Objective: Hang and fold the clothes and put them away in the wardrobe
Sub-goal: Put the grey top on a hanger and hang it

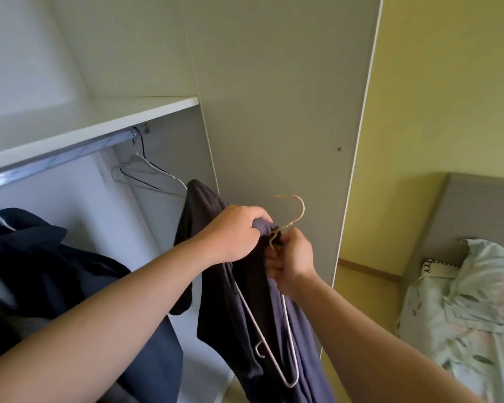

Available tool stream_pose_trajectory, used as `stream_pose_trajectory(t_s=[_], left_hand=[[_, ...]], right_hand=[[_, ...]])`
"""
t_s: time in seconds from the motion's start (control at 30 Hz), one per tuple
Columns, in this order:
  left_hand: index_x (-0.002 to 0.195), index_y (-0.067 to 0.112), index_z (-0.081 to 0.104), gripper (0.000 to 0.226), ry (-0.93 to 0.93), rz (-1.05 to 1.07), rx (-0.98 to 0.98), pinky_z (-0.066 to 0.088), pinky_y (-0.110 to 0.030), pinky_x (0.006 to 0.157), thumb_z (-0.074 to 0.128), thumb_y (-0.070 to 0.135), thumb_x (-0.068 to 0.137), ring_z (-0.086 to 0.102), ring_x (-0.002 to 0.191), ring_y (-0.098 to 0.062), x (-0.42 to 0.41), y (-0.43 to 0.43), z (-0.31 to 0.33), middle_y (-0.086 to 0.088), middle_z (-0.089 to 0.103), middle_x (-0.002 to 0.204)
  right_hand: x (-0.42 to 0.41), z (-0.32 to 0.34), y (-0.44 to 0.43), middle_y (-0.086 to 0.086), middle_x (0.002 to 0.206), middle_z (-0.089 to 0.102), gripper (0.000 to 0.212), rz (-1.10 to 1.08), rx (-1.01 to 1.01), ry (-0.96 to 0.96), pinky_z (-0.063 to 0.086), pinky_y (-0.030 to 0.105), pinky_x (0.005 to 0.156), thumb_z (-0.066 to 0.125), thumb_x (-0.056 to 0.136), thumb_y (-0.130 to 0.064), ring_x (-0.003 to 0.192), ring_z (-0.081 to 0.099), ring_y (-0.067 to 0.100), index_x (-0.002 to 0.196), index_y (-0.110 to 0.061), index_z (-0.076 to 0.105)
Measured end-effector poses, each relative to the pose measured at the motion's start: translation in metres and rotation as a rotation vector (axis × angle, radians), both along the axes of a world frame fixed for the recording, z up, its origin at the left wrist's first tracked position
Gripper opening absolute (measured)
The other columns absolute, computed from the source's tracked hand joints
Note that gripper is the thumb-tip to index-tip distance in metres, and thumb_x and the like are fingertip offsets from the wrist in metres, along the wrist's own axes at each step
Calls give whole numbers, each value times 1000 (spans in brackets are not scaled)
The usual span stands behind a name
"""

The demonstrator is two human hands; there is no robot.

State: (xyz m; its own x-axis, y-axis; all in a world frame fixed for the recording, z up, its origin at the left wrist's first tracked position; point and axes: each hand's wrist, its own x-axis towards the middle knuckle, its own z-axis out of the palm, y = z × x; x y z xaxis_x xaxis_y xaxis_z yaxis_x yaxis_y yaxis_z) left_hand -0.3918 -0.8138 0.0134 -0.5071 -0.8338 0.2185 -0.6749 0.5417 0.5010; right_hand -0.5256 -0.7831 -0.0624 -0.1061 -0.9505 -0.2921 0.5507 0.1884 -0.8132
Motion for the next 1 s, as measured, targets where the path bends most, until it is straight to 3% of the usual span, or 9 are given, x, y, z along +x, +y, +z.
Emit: stream_pose_trajectory(t_s=[0.13, 0.2, 0.37, 0.5, 0.6, 0.67, 0.8, 0.9, 1.0], left_hand=[[122, 17, 63, 39, -153, -27, -31, 39, -22, 100, 49, 6, 88, 56, 115, -15, 5, -4, -6, 6, 57, 126], [125, 16, 59, 41, -202, -32, -56, 40, -32, 107, 46, 18, 87, 55, 120, -21, 6, -1, -10, 5, 51, 134], [94, 22, 67, 55, -246, 13, -221, 47, -41, 86, 19, 45, 83, 61, 93, -30, 8, -4, -5, 2, 62, 98], [74, 23, 62, 52, -328, -47, -493, 34, -40, 77, 24, 49, 97, 51, 83, -23, 15, -19, -11, 7, 59, 74], [71, 25, 65, 68, -375, -39, -544, 32, -42, 86, 20, 69, 98, 46, 92, -19, 12, -25, -14, 12, 54, 68], [67, 24, 64, 63, -411, -80, -602, 32, -40, 89, 29, 67, 97, 46, 92, -20, 9, -29, -16, 13, 45, 65], [57, 23, 49, 50, -329, -165, -577, 33, -30, 82, 39, 53, 95, 39, 78, -13, 7, -34, -10, 14, 35, 57], [55, 28, 36, 43, -261, -191, -456, 35, -29, 69, 36, 50, 92, 35, 73, -9, 5, -31, -1, 11, 38, 58], [58, 24, 30, 43, -219, -168, -387, 42, -38, 66, 30, 51, 91, 41, 70, -16, 4, -31, 9, 5, 40, 59]], right_hand=[[8, 10, -1, 2, 52, 32, 32, -43, -1, 42, 17, 18, 38, 36, 77, -8, 41, 19, 15, 48, -23, 36], [10, 16, 0, 1, 49, 32, 42, -30, -8, 55, 18, 18, 37, 35, 76, -2, 39, 20, 14, 41, -25, 38], [16, 26, 4, 5, 52, 38, 24, 36, -25, 117, 18, 22, 39, 37, 76, 2, 43, 24, 15, 59, -14, 45], [12, 29, 4, 11, 56, 48, 25, 39, -26, 115, 23, 22, 38, 41, 78, 2, 42, 34, 16, 60, -7, 56], [5, 29, 1, 12, 59, 65, 31, 26, -9, 267, 39, 24, 41, 43, 84, 2, 43, 50, 16, 72, -1, 72], [-4, 27, -1, 14, 69, 73, 31, 48, 20, 340, 48, 25, 47, 46, 89, 2, 50, 61, 16, 80, 1, 75], [-24, 13, -3, 18, 78, 75, 5, 160, 24, 617, 57, 26, 55, 76, 80, -3, 59, 68, 18, 83, 0, 75], [-30, -2, -8, 1, 64, 62, 24, 216, -30, 1031, 42, 23, 51, 86, 73, -23, 56, 52, 14, 75, -8, 68], [-31, -21, -10, -11, 73, 56, 24, 354, -89, 1248, 38, 19, 56, 81, 80, -41, 65, 50, 7, 77, -26, 63]])
